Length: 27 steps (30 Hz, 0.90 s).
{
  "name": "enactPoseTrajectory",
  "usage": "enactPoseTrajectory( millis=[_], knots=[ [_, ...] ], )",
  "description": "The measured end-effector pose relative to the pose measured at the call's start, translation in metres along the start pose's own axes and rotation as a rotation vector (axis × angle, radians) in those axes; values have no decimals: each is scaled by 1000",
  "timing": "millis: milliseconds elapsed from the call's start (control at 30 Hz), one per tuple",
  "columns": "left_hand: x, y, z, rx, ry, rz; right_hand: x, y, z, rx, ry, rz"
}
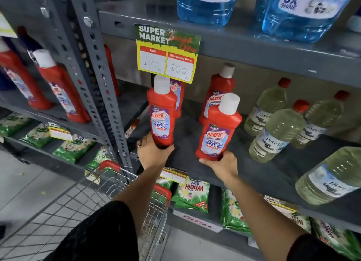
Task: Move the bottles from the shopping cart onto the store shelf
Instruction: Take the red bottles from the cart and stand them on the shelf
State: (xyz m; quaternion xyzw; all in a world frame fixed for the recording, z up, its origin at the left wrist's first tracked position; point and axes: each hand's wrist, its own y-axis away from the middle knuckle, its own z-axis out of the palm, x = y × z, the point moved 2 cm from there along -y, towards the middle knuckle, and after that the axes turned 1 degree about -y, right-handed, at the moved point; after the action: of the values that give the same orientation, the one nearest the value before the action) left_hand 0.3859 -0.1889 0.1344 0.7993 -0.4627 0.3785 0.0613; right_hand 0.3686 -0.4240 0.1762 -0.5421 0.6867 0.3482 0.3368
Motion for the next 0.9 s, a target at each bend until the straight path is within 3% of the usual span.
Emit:
enactPoseTrajectory(
  millis=[533,900],
  knots=[
    [-19,14,-36,-146,130,57,0,31,2,-41,19,-75],
    [-19,21,-40,-132,109,37,0,34,4,-68,50,-87]
  ],
)
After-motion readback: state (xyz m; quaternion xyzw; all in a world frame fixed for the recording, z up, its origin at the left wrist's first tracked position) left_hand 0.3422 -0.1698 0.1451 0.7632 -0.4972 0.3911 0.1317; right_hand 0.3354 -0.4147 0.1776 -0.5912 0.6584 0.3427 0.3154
